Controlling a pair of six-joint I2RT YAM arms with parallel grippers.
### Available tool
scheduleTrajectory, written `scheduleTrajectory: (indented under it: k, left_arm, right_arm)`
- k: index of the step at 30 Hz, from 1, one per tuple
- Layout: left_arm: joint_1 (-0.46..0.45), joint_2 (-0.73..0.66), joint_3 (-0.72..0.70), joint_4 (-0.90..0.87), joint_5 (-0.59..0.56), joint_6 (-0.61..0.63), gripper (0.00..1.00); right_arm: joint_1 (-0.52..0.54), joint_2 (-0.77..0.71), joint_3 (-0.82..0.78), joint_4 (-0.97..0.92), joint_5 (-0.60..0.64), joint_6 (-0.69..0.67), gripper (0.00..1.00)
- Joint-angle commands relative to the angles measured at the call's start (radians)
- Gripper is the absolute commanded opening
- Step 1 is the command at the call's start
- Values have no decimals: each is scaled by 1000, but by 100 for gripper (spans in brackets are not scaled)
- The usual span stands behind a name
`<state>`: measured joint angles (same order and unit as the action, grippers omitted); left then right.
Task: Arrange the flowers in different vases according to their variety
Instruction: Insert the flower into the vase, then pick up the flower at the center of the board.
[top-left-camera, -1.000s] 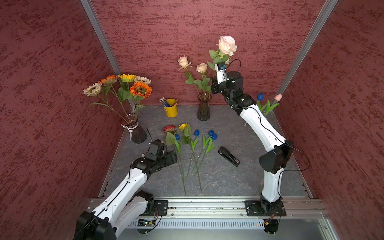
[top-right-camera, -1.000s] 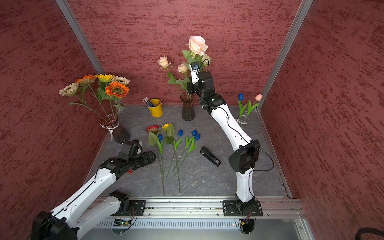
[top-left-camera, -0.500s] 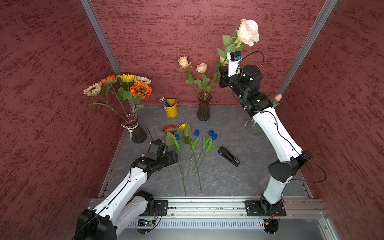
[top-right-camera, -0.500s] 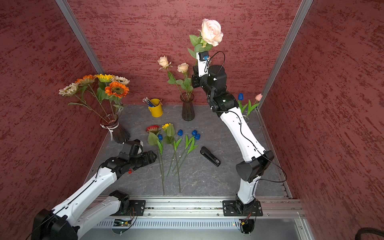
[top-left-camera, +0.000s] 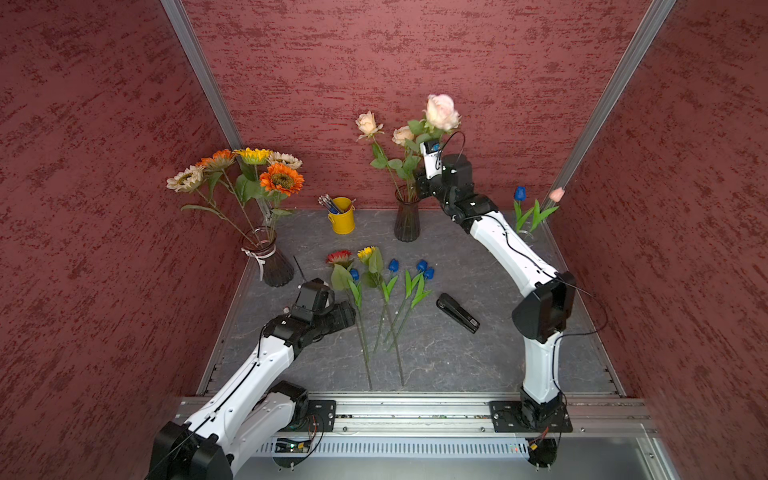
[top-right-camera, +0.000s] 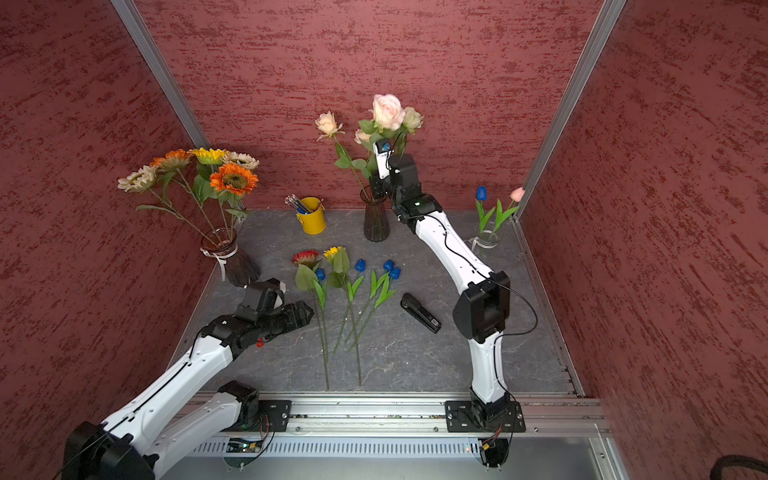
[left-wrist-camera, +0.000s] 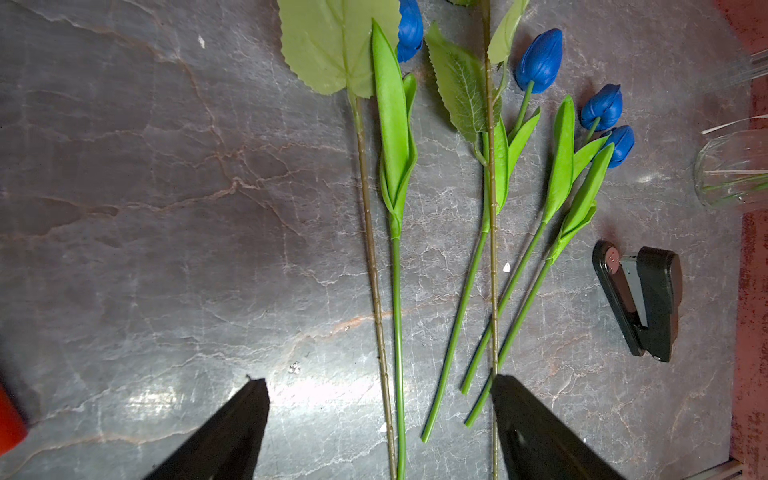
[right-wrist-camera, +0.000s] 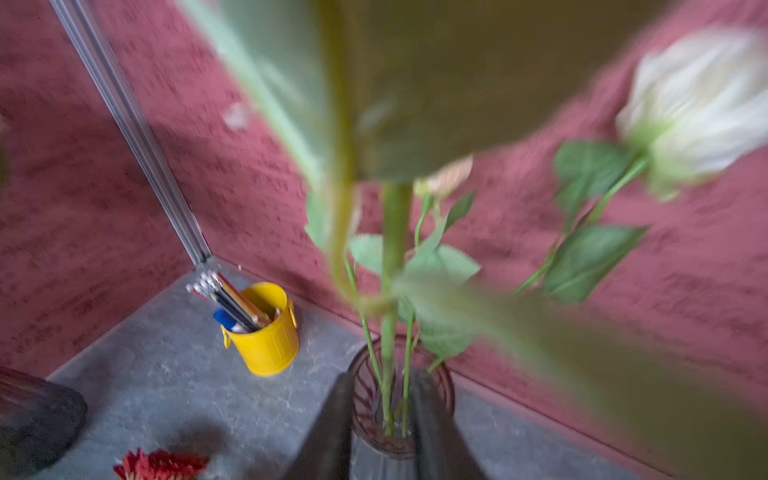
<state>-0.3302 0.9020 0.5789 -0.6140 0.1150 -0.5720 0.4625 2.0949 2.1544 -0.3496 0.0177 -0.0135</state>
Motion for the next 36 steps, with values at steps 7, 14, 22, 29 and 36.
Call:
scheduleTrajectory:
  k: [7,14,22,29,36]
  left_arm:
    - [6,-32,-22,5,17,-15,88]
    - [1,16,-35,47,35,-14,88]
    - [-16,173,3,77,5,13,69]
    - [-30,266,9,172,-144,-26,54]
    - [-29,389,23,276,-114,-26,52]
  right_arm:
    - [5,-448,-517,-129,-23,192,80]
    - [5,-683,-848,-136,-57,264,81]
    - [5,-782,-1004,-123,-85,303,79]
    - [5,-823,-1028,-81,-73,298,77]
    - [4,-855,-1025,-57,-29,291,78]
